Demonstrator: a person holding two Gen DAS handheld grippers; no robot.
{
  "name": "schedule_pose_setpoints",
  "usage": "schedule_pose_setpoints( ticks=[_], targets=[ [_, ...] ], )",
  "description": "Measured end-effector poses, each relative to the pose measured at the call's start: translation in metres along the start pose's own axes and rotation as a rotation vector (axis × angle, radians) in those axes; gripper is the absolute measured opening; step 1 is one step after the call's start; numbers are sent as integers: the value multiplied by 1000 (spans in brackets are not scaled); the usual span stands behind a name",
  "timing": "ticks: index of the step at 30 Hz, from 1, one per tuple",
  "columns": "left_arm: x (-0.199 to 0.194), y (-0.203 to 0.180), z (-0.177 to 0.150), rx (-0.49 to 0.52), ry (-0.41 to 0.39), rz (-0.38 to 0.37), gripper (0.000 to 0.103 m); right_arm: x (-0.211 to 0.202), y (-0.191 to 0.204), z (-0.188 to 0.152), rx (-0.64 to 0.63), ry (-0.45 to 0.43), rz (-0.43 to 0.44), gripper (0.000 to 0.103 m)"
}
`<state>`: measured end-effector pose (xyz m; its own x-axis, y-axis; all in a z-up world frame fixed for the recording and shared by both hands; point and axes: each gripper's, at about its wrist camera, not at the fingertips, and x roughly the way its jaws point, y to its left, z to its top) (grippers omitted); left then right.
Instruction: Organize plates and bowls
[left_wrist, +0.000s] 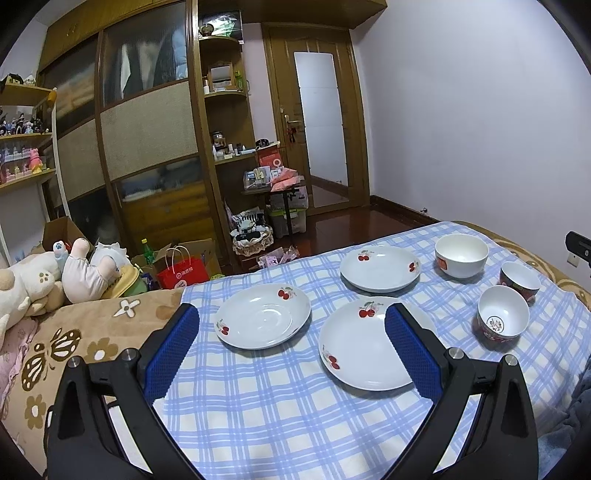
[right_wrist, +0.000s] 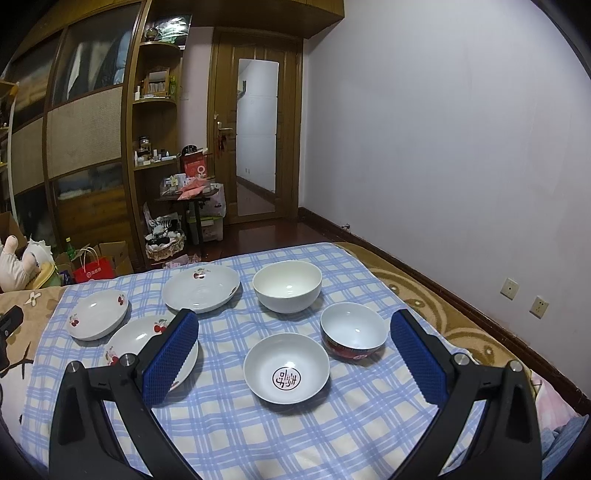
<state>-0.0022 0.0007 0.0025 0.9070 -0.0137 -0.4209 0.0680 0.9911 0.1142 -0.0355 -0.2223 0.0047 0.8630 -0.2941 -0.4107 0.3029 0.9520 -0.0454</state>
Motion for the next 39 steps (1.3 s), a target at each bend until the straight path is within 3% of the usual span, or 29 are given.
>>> schedule_pose_setpoints(
  ticks=[32, 39],
  targets=[
    [-1, -2, -2, 10, -3, 5, 99, 2, 2, -1, -1, 2, 0, 103],
    [4, 6, 5, 5, 38, -19, 99, -1, 8, 9, -17, -3, 21, 103]
  ],
)
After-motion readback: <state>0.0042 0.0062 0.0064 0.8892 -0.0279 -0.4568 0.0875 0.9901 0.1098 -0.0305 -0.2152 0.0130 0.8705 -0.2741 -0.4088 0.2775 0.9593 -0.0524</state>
